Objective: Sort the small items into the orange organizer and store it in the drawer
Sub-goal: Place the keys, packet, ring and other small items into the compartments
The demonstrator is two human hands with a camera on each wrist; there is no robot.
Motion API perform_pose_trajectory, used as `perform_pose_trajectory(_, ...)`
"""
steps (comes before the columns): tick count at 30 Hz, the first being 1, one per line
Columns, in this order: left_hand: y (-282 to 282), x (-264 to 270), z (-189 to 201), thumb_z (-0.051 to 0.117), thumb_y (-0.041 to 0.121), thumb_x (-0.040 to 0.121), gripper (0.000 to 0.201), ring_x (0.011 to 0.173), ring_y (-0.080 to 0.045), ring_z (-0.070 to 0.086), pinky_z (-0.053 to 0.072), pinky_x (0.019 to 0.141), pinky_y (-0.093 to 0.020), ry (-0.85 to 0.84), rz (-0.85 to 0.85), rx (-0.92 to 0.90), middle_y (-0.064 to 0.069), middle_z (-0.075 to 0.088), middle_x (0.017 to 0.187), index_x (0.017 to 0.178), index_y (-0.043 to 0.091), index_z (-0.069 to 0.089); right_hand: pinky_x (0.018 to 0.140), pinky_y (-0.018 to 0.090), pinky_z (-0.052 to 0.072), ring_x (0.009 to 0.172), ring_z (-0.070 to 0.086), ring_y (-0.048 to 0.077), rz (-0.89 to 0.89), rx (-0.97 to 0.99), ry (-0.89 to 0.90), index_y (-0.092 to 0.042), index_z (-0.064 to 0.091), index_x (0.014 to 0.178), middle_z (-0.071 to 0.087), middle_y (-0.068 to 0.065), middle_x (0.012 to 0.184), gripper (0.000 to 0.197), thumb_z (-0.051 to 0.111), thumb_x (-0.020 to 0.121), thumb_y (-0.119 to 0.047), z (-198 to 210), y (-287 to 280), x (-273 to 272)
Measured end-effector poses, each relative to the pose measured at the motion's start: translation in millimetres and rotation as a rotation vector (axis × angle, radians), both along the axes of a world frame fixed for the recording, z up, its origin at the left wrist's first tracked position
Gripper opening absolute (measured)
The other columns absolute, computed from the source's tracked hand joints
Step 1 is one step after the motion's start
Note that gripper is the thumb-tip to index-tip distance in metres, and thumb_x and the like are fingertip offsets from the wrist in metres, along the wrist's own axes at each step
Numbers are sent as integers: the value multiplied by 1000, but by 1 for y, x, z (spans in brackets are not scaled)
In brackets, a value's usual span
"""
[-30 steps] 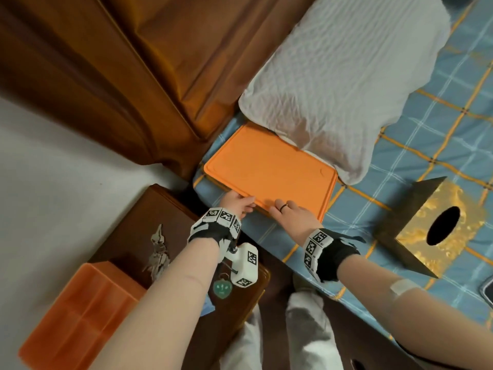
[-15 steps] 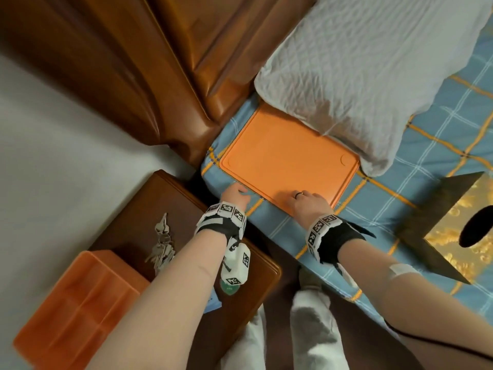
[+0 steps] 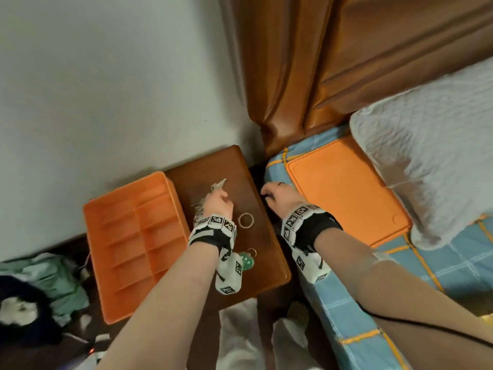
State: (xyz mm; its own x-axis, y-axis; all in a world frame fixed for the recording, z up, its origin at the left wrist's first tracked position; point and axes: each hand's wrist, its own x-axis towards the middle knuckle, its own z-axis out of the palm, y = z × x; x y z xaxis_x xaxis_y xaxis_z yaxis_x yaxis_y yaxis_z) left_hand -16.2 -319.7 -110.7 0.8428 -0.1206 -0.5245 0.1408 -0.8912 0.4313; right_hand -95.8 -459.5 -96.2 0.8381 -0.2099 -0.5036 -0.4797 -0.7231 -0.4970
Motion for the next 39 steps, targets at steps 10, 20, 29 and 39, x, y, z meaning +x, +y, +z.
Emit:
perform_pose_trajectory(10,48,42,-43,56,7,88,48,124,-33,49,42,105,-39,82,-15,100,-16,46,137,134,9,45,109,44,37,133,37,30,167,9,-64,-20,38,138,33,4,149,55,49,87,-3,-54,60,76)
perform_pose_trajectory(20,41,58,-63,57,7,87,45,128,-35,38,40,104,-43,199,-3,309,-15,34,139,129,12,41,114,46,23,145,12,24,466,-207,80,-31,24,144,16,-5,157,60,46,93,-8,-82,69,101)
perform_pose_trajectory(29,32,54,-63,63,6,83,59,124,-35,42,45,98,-42,197,-80,382,-15,33,137,132,14,31,98,41,40,127,39,31,474,-239,52,-16,35,134,42,12,138,46,48,91,-11,-86,71,106)
perform_pose_trajectory(39,41,70,-60,57,7,87,33,117,-34,51,46,99,-39,230,-89,264,-16,48,128,119,11,52,91,42,50,109,58,35,245,56,66,-9,49,123,59,18,122,31,46,93,-15,-85,55,102)
